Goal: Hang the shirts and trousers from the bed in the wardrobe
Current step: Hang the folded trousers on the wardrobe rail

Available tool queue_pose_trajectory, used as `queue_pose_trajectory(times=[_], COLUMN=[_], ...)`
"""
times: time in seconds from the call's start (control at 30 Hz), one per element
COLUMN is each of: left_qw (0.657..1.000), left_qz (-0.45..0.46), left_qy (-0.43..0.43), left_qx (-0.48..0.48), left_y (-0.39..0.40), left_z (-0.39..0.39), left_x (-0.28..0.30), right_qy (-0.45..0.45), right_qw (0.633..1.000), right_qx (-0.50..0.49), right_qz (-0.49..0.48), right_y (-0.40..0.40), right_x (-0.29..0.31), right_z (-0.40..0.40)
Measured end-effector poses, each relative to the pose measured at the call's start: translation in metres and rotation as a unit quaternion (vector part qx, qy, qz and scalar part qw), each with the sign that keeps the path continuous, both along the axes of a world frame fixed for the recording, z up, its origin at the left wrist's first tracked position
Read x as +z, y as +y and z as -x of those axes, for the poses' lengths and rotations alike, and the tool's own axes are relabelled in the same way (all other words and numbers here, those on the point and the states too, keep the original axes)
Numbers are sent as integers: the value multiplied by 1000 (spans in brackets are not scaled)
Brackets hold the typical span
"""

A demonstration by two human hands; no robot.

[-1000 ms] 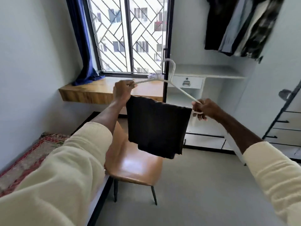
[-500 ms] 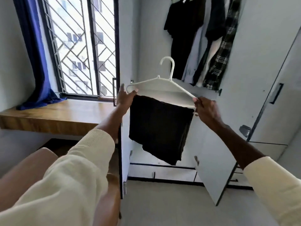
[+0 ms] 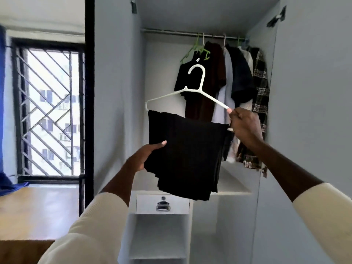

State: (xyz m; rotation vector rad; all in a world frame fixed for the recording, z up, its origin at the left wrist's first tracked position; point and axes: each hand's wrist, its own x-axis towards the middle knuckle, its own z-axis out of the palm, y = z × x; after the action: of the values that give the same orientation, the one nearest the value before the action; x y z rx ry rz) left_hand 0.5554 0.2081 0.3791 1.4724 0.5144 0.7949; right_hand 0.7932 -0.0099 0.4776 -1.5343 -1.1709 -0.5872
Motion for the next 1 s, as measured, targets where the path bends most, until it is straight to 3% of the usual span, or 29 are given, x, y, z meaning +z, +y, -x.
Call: queue_pose_trajectory(times=[0.23, 0.43, 0.67, 0.77, 1.0], left_qw=[996, 980, 970, 962, 903], left_qz=[-9, 42, -6, -60, -121], left_qy=[-78, -183, -236, -229, -299], left_qx=[30, 60, 64, 136, 285], left_y=[112, 183, 292, 338, 420], left_z=[-60, -121, -189, -217, -276], left_x=[29, 63, 122, 163, 244], right_qy=[-15, -25, -92, -109, -153], right_qw=[997, 995, 988, 981, 968], right_qx=[-55, -66, -84, -114, -123], right_qz=[-60, -70, -96, -114, -155], right_y=[116, 201, 292, 325, 411], right_x=[86, 147, 231, 262, 319], right_z=[-42, -71, -118, -131, -167])
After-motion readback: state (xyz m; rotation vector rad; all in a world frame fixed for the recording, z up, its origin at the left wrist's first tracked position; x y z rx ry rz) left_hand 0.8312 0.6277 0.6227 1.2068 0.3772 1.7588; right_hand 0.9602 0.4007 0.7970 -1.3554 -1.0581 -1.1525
